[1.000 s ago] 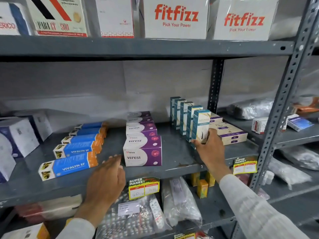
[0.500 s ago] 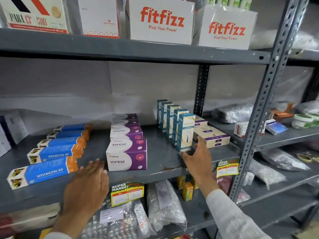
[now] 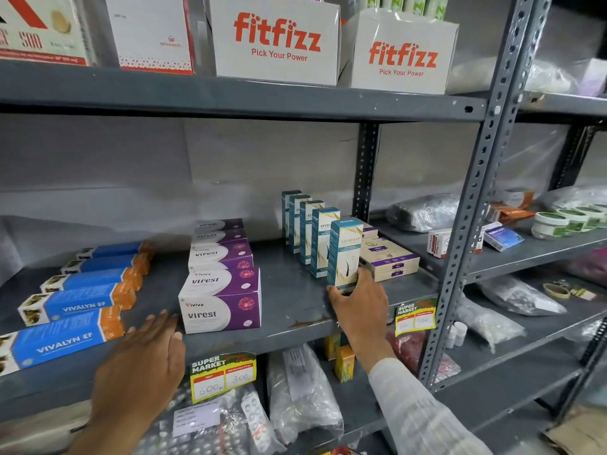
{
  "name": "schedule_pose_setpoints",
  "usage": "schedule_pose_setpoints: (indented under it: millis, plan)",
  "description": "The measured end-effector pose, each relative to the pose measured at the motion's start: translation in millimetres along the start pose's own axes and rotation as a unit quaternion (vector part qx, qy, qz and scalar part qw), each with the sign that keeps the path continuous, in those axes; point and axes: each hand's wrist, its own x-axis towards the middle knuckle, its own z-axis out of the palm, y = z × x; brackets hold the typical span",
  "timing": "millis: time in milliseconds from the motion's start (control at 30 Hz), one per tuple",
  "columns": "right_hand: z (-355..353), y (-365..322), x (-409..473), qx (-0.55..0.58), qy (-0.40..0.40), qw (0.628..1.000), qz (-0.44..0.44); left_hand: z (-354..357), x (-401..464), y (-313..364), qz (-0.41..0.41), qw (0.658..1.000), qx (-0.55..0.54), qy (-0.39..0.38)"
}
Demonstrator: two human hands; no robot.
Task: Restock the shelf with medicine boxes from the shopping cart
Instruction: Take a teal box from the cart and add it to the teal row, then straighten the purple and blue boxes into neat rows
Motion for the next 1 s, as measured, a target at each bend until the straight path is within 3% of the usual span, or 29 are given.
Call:
schedule_pose_setpoints:
  millis: [500,567,667,733,867,1000]
  plan:
    - [2,2,-2,-0.007,-0.025,1.0,0.004,2,1,-3,0.003,1.0,0.009,-0.002]
    - [-3,0,-13,0.044,0.012,0.999,-0.007,0,0,-4,0.006,1.0,0.008,-0.006]
    - [-7,-18,-41,0.135,0.082,0.981,-0.111,-2,-2,-10,-0.004,1.0,0.001,-0.007]
    - [-4,-43,-54,0.199,-0.001,0.966,-0.163,-3,-4,-14,-0.008,1.0,0.001,-0.002]
    - [11,-92,-54,0.252,-0.281,0.916,-0.135,-6,-7,-16,0.001,1.0,-0.001,0.0]
    - [27,-100,-38,0.253,-0.37,0.886,-0.121,-6,-8,-16,0.005,1.0,0.0,-0.001]
